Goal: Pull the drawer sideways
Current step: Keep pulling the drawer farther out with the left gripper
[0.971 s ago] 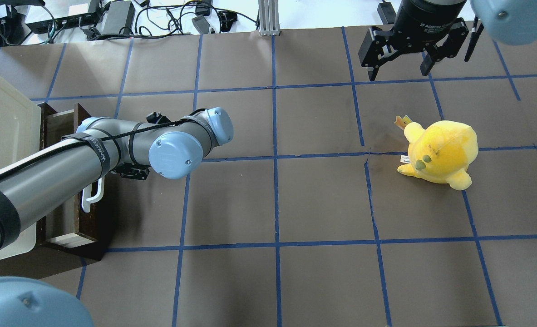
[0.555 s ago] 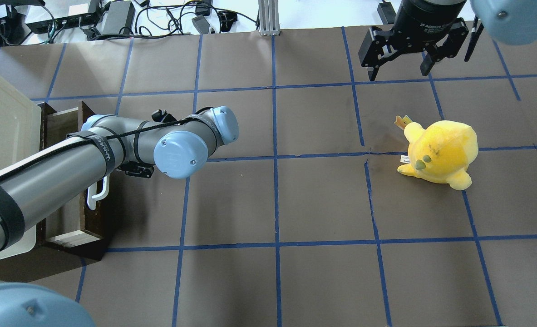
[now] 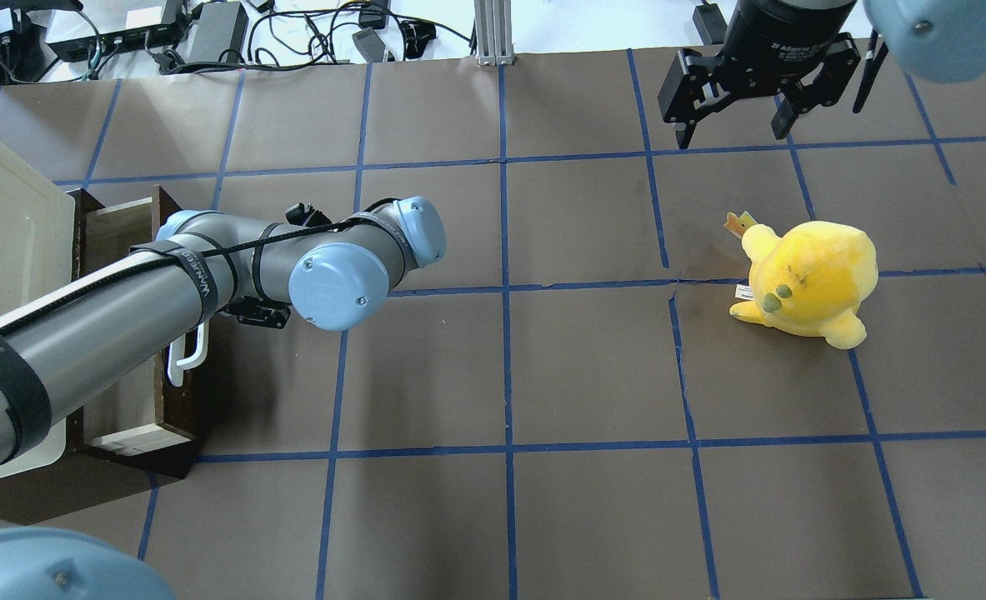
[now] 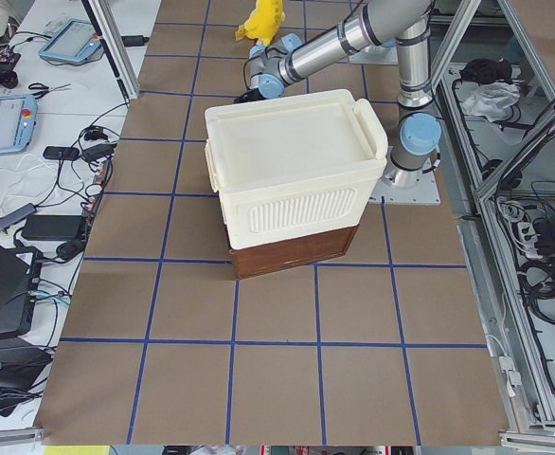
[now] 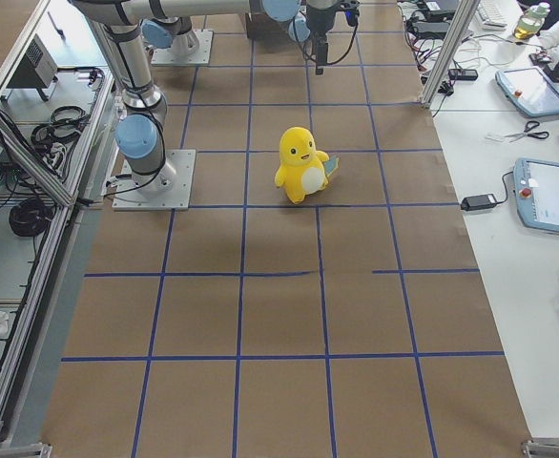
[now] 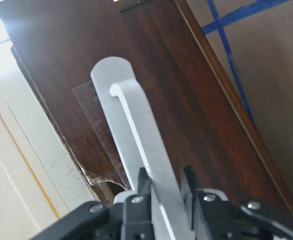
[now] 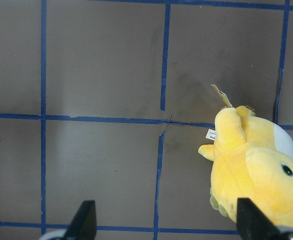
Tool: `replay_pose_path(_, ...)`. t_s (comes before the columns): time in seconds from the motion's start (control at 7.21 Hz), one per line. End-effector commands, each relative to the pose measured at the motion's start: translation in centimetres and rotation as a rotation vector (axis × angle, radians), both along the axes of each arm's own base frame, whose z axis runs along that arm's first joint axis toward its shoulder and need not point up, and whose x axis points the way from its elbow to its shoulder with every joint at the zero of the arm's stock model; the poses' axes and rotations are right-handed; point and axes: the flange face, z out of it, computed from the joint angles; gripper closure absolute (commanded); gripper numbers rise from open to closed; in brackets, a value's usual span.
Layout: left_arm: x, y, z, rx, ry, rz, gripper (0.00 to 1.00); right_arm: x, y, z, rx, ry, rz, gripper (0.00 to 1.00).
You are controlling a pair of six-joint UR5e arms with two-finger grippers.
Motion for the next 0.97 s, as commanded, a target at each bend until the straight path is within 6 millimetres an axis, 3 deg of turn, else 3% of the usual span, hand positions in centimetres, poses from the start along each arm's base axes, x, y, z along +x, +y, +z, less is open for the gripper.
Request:
replay_pose_path(0.0,-0.68,-0.04,0.16,-0.005,0.004,-0.010,1.00,0.00,0.00,0.00,0.000,0.000,-0.001,0.00)
replay_pose_path(0.83,-1.49,0.08,0.32,-0.009,0.006,-0.025,1.00,0.00,0.00,0.00,0.000,0.000,-0.001,0.00)
